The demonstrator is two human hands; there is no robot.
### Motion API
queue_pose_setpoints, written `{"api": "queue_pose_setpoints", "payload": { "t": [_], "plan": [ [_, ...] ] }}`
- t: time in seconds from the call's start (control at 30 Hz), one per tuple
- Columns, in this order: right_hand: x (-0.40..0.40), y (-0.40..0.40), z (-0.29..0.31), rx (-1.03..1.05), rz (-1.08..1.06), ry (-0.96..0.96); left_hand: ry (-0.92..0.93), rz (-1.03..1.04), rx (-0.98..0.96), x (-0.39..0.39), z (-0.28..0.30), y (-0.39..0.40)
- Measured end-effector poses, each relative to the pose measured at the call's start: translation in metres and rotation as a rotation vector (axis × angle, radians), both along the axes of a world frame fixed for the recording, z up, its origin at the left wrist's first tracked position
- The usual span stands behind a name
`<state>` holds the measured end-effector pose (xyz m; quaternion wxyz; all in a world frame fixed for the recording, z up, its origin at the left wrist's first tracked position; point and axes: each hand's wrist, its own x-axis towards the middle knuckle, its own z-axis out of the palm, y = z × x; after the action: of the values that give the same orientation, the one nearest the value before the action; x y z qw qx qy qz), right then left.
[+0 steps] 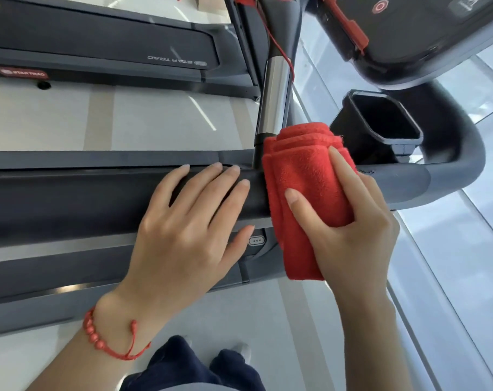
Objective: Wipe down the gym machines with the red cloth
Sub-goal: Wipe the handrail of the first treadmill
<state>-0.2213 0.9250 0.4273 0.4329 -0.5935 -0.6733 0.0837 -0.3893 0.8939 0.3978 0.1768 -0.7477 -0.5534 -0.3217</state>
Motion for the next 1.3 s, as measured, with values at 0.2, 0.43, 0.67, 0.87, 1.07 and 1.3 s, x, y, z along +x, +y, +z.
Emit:
{"api": "queue_pose_setpoints", "payload": {
  "t": [0.2, 0.43, 0.67, 0.87, 1.07, 1.3],
  "plan": [
    [0.028, 0.013, 0.006, -0.024, -0.07, 0.027, -0.049, 0.028, 0.016, 0.005, -0.003, 0.001],
    [0.026, 0.013, 0.002, -0.007, 0.053, -0.001, -0.116, 0.012, -0.004, 0.03, 0.0, 0.008],
    [0.058, 0.025, 0.006, -0.027, -0.057, 0.041, -0.151, -0.007, -0.029, 0.058, 0.004, 0.022],
    [0.053, 0.023, 0.001, -0.003, 0.009, 0.014, -0.124, 0.04, -0.015, 0.061, -0.001, 0.024],
    [0.079, 0.033, 0.005, -0.018, -0.02, 0.018, -0.117, 0.057, 0.025, 0.062, -0.003, 0.025],
    [0.089, 0.033, 0.005, -0.016, 0.01, -0.034, -0.167, 0.039, 0.016, 0.091, 0.003, 0.03]
  ]
}}
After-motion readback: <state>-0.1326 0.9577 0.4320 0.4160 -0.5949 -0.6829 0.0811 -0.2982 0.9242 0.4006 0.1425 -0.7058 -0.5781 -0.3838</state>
